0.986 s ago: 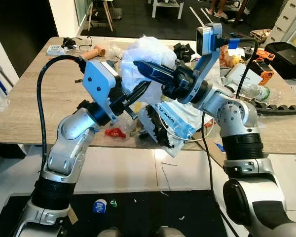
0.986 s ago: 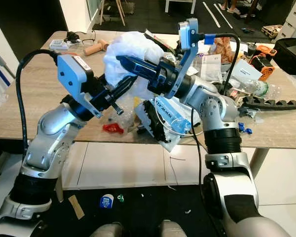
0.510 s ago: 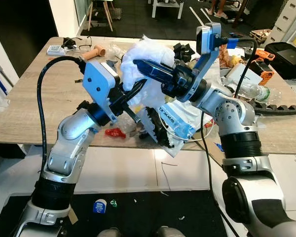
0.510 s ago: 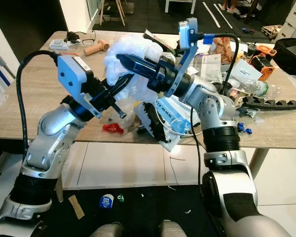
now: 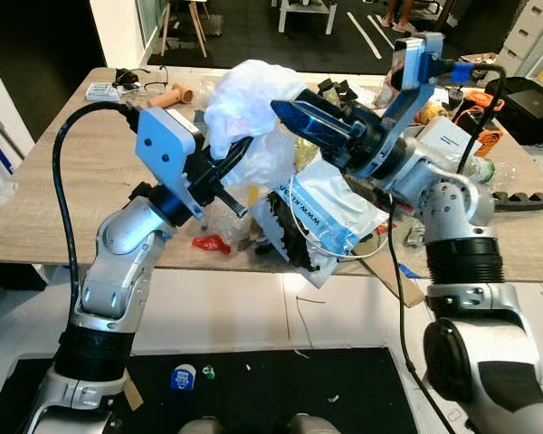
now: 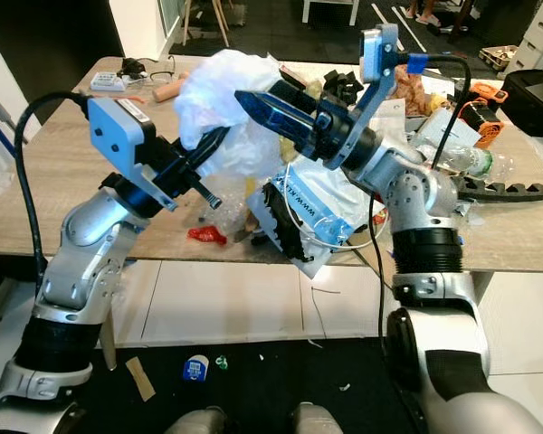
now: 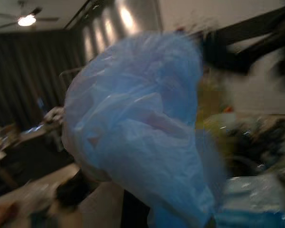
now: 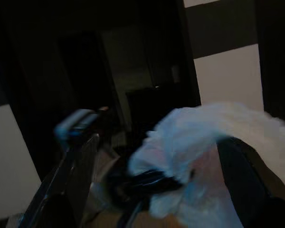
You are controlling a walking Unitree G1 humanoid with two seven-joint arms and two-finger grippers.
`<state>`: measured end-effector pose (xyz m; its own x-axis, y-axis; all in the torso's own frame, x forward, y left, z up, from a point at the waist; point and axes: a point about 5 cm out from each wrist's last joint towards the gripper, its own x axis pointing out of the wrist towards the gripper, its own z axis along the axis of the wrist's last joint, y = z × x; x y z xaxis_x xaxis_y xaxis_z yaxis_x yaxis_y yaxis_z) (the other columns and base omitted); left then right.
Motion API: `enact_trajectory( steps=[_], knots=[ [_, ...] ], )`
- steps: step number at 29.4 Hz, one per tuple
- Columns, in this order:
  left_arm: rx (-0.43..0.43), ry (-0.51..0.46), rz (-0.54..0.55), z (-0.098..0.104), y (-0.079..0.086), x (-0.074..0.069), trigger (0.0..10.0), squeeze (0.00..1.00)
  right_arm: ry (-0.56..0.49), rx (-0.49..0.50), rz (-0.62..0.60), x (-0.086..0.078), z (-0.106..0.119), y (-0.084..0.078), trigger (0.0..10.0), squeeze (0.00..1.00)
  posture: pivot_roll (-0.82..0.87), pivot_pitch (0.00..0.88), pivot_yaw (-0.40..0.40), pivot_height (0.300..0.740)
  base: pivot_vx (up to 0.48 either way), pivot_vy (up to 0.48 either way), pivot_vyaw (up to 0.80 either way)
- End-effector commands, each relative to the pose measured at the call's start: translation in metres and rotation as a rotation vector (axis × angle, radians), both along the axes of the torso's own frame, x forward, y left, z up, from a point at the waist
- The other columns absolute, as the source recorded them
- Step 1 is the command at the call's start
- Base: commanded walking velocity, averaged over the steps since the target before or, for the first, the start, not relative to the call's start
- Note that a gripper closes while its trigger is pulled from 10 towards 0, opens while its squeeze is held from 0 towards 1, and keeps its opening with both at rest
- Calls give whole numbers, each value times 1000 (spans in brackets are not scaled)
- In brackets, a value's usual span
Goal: Picking trash to rubbish bin
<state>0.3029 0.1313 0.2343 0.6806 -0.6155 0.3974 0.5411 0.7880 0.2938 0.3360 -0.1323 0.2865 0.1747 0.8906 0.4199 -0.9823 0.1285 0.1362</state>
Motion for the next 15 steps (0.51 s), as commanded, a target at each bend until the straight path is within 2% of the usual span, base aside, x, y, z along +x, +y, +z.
enact_trajectory(
  steps=[1, 2, 3, 4, 6, 7, 8, 9, 10, 13, 15],
  knots=[
    [23, -3, 24, -1, 4, 2, 0, 0, -6, 11, 11, -3, 0, -3, 10000, 1000, -28, 0, -48, 740, 0, 0, 0],
    [41, 10, 77, -5, 17, 4, 0, 0, 7, -26, -29, -5, -5, -10, 10000, 1000, -41, 0, -42, 740, 0, 0, 0],
    [41, 10, 77, -5, 17, 4, 0, 0, 7, -26, -29, -5, -5, -10, 10000, 1000, -41, 0, -42, 740, 0, 0, 0],
    [52, 34, 136, -12, 34, 4, 0, 0, 23, -59, -65, -12, -16, -16, 10000, 1000, -49, 0, -36, 740, 0, 0, 0],
    [50, 46, 159, -15, 41, 3, 0, 0, 32, -61, -78, -14, -19, -17, 10000, 1000, -51, 0, -35, 740, 0, 0, 0],
    [30, 67, 196, -20, 50, 3, 0, 0, 50, -48, -82, -18, -22, -17, 10000, 663, -51, 0, -35, 740, 0, 0, 0],
    [12, 86, 230, -24, 58, 2, 0, 0, 65, -35, -76, -22, -25, -15, 10000, 149, -51, 0, -35, 740, 0, 0, 0],
    [0, 97, 253, -27, 63, 1, 0, 0, 74, -28, -70, -25, -27, -14, 10000, 149, -51, 0, -35, 740, 0, 0, 0],
    [-24, 110, 270, -30, 67, 0, 0, 0, 89, -23, -45, -30, -31, -11, 10000, 0, -49, 0, -32, 740, 0, 0, 0],
    [-101, 124, 286, -32, 74, -5, 0, 0, 139, -13, -12, -38, -44, -3, 10000, 0, -41, 0, -38, 740, 0, 0, 0],
    [-188, 119, 267, -29, 74, -13, 0, 0, 195, 13, -83, -38, -53, -2, 10000, 0, -43, 0, -38, 740, 0, 0, 0]
  ],
)
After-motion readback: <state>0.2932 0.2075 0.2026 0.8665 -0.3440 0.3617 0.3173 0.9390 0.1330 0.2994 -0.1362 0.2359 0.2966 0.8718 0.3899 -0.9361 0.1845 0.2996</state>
